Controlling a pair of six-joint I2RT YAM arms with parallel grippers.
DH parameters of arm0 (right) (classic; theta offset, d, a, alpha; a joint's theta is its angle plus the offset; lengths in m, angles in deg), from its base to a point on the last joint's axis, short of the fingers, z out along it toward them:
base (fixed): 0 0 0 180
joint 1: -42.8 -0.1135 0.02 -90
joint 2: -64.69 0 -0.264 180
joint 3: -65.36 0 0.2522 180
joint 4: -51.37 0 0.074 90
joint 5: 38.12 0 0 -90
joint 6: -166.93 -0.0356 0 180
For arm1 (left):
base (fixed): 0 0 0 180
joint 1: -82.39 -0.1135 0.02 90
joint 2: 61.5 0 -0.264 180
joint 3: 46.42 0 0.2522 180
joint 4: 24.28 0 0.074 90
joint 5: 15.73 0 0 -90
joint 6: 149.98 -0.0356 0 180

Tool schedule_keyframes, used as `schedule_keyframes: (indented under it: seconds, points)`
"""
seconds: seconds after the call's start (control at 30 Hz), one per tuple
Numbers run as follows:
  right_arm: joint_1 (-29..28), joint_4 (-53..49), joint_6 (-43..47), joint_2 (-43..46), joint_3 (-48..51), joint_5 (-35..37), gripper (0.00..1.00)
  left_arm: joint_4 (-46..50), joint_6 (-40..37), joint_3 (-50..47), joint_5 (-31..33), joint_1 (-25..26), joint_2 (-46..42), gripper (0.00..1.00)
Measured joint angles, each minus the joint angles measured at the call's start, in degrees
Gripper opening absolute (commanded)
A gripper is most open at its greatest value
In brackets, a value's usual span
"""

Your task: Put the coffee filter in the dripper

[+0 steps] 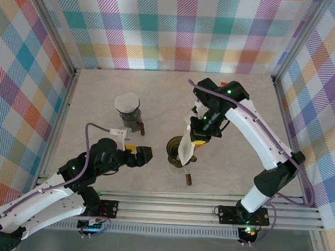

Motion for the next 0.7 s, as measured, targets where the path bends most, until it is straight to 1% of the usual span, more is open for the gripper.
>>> schedule_keyframes:
  seconds: [0.17, 0.27, 0.43, 0.5, 0.6, 0.7]
  points:
    - [0.0, -0.3, 0.8, -2.3, -3.4, 1.5, 0.00, -6.6, -2.0, 4.3, -3.8, 0.0, 6.0, 0.99]
    - [0.0, -0.4, 1.3, -3.2, -4.4, 2.1, 0.01, -9.5, -3.0, 6.0, -5.9, 0.0, 10.0, 0.91]
    - [0.0, -0.3, 1.5, -4.5, -4.6, 3.0, 0.02, -13.3, -3.8, 7.4, -8.6, 0.0, 15.7, 0.86]
    - [0.0, -0.3, 1.5, -4.8, -4.6, 3.1, 0.03, -14.0, -4.3, 7.7, -9.4, 0.0, 17.3, 0.87]
    - [0.0, -0.2, 1.5, -5.1, -4.7, 3.3, 0.09, -14.9, -4.8, 8.3, -10.9, 0.0, 19.1, 0.93]
    - [-0.1, -0.1, 1.4, -5.2, -4.9, 3.4, 0.20, -15.5, -4.8, 8.6, -11.7, 0.0, 19.5, 0.95]
